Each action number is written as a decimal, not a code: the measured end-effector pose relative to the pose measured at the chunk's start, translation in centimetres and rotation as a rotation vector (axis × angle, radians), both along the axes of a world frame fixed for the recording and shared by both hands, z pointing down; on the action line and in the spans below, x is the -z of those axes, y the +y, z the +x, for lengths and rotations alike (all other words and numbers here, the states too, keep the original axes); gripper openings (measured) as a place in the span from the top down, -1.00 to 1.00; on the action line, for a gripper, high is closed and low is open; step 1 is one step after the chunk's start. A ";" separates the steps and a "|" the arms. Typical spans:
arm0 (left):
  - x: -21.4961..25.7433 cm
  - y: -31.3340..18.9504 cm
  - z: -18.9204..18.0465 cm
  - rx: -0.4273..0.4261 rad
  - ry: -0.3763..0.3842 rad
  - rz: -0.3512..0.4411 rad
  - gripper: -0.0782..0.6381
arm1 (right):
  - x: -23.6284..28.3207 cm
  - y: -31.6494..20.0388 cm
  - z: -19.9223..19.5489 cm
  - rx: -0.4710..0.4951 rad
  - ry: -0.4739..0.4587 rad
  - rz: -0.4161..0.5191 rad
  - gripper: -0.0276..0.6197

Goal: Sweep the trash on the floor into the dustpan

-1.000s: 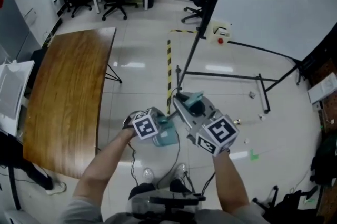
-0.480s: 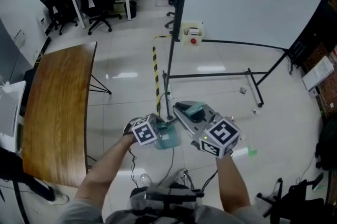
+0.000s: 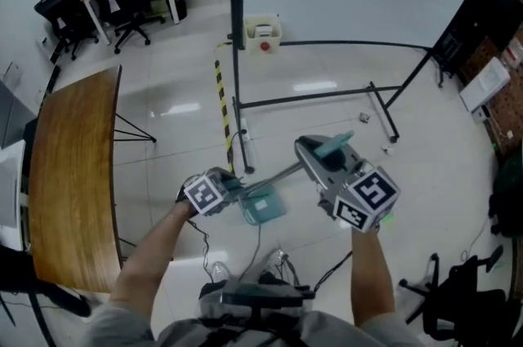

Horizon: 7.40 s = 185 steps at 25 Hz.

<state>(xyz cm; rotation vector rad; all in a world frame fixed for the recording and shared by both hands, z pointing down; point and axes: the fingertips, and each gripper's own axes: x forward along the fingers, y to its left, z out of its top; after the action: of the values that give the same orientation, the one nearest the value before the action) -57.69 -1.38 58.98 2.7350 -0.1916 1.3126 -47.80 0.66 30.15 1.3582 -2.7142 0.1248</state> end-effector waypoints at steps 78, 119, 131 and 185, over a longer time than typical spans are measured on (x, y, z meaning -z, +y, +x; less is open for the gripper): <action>18.3 -2.3 28.9 -0.254 0.271 0.145 0.45 | -1.3 14.5 27.0 -1.065 0.066 -0.008 0.77; -3.4 -10.8 51.4 -0.359 -0.014 0.077 0.45 | -16.5 8.0 56.3 -1.138 0.067 -0.240 0.77; -7.6 -14.4 56.1 -0.378 -0.092 0.016 0.45 | -21.6 -0.3 65.5 -1.108 0.090 -0.257 0.77; -6.6 -15.8 57.6 -0.384 -0.164 -0.013 0.44 | -30.5 -10.1 72.4 -1.167 -0.320 -0.393 0.76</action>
<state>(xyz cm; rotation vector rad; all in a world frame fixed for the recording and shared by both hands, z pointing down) -0.08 -17.14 65.54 2.7433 0.3473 1.6201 24.62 -9.40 60.66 2.6610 -1.5226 0.9363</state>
